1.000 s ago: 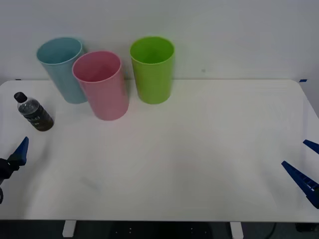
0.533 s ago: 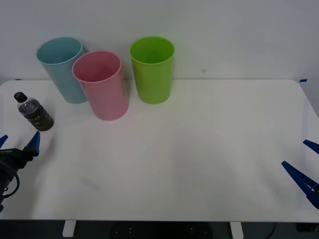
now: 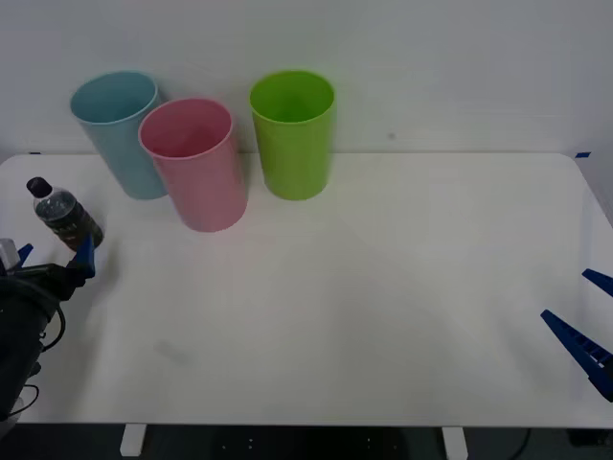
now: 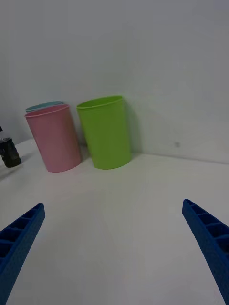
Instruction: Grasp the object on the table and drop it into the matching bin: aluminum can to the light blue bin, PET bottle to the pink bin.
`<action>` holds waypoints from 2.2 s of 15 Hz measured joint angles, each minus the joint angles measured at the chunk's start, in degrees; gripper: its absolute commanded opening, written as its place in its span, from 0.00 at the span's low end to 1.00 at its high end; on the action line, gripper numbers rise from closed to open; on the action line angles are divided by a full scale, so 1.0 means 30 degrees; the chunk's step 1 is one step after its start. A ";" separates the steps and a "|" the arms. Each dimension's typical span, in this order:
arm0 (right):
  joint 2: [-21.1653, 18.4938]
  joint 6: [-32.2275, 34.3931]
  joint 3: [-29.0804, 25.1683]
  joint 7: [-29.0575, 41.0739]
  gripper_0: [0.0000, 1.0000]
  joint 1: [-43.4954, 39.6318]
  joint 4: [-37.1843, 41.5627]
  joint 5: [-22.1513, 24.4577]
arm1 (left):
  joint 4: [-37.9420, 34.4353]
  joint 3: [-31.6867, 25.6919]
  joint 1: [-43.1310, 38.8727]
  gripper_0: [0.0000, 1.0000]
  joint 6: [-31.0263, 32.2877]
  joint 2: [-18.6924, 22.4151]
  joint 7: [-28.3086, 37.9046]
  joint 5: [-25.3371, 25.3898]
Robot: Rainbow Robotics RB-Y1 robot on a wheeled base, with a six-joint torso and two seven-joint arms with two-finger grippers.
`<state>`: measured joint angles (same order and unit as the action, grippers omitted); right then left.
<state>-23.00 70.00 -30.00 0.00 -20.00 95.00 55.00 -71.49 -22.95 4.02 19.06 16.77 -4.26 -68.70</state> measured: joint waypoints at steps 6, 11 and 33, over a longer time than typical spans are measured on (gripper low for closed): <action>0.0000 0.0000 0.0000 0.0000 1.00 0.0000 0.0000 0.0000 | 0.1956 -0.0174 0.1992 1.00 -0.0840 0.0003 -0.0281 -0.0675; 0.0000 0.0000 0.0000 0.0000 1.00 0.0000 0.0000 0.0000 | 0.3150 -0.0284 0.3367 1.00 -0.1656 0.0005 -0.0337 -0.1264; 0.0000 0.0000 0.0000 0.0000 1.00 0.0000 0.0000 0.0000 | 0.5872 -0.0255 0.6128 0.00 -0.3429 0.0006 -0.0627 -0.2665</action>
<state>-23.00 70.00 -30.00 0.00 -20.00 95.00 55.00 -53.87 -23.72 22.40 8.78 16.78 -6.14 -76.70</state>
